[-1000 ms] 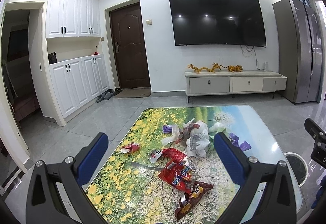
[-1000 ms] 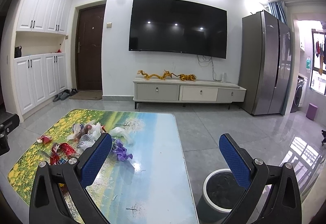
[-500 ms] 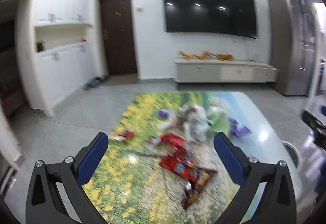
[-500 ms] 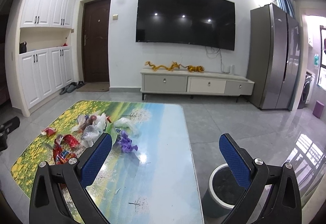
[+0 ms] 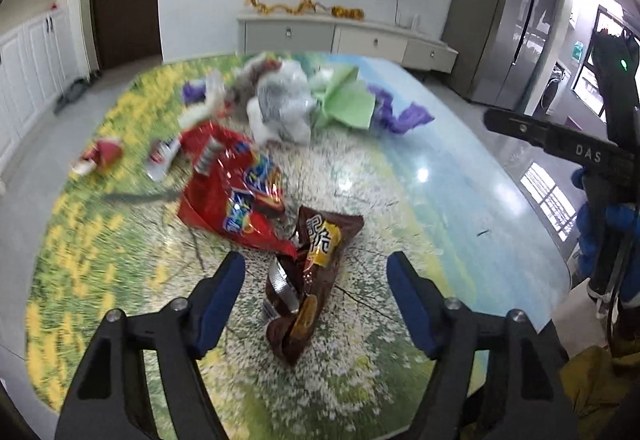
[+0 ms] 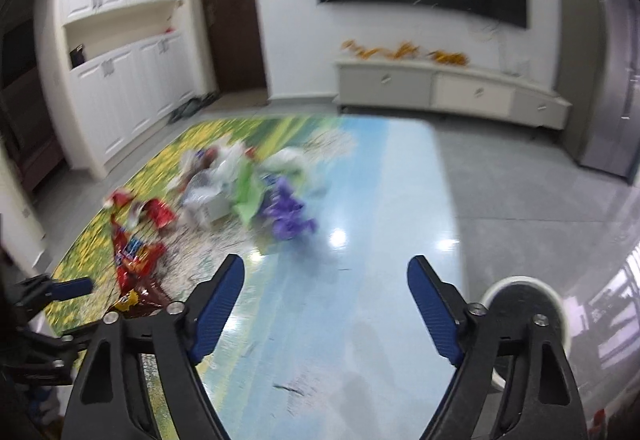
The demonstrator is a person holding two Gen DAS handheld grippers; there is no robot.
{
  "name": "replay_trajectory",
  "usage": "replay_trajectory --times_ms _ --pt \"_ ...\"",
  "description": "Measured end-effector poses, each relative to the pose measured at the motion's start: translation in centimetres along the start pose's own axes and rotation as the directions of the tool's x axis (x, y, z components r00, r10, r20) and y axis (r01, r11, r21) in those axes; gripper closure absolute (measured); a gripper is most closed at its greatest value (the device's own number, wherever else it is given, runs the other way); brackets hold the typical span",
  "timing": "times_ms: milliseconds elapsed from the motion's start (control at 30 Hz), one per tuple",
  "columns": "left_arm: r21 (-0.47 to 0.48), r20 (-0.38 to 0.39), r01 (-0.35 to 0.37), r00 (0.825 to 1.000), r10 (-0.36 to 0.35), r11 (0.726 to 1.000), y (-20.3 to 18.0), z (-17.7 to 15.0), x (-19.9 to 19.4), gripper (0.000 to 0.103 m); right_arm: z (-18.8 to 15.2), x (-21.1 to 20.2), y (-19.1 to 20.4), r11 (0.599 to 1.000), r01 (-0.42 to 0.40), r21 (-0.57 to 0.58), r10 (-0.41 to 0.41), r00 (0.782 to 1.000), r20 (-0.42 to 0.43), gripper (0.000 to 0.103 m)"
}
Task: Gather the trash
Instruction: 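Grasp the brown snack wrapper with the left gripper while the right grasps the purple bag, then carry both held items over the white bin and open both grippers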
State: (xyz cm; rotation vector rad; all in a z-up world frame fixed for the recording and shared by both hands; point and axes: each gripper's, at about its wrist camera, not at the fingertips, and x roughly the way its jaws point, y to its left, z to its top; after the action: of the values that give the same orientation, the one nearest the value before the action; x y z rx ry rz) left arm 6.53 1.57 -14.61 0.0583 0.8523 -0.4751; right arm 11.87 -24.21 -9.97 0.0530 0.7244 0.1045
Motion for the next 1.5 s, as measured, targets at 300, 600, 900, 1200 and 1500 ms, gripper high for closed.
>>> replay_trajectory --times_ms 300,600,900,1200,1500 --pt "-0.043 -0.07 0.098 0.992 -0.101 0.994 1.2 -0.2 2.1 0.068 2.0 8.3 0.8 0.988 -0.151 0.027 0.153 0.978 -0.14 0.058" --pt "-0.037 -0.035 0.217 0.975 -0.218 0.975 0.2 0.0 0.6 0.08 1.9 7.5 -0.2 0.987 -0.156 0.04 0.16 0.98 -0.122 0.093" --pt "-0.029 0.038 0.334 0.942 -0.332 0.942 -1.0 1.7 -2.4 0.08 1.0 1.9 -2.3 0.992 -0.118 0.046 0.119 0.992 -0.039 0.098" --pt "0.184 0.001 0.375 0.924 -0.382 0.908 -11.0 9.7 0.0 0.08 -1.6 -3.4 -11.7 0.976 0.013 0.217 -0.017 1.0 0.017 0.098" --pt "0.294 -0.187 0.447 0.894 -0.407 0.845 -26.1 16.9 11.9 0.08 -6.2 -3.7 -26.4 0.856 0.298 0.424 -0.274 0.955 -0.117 0.098"
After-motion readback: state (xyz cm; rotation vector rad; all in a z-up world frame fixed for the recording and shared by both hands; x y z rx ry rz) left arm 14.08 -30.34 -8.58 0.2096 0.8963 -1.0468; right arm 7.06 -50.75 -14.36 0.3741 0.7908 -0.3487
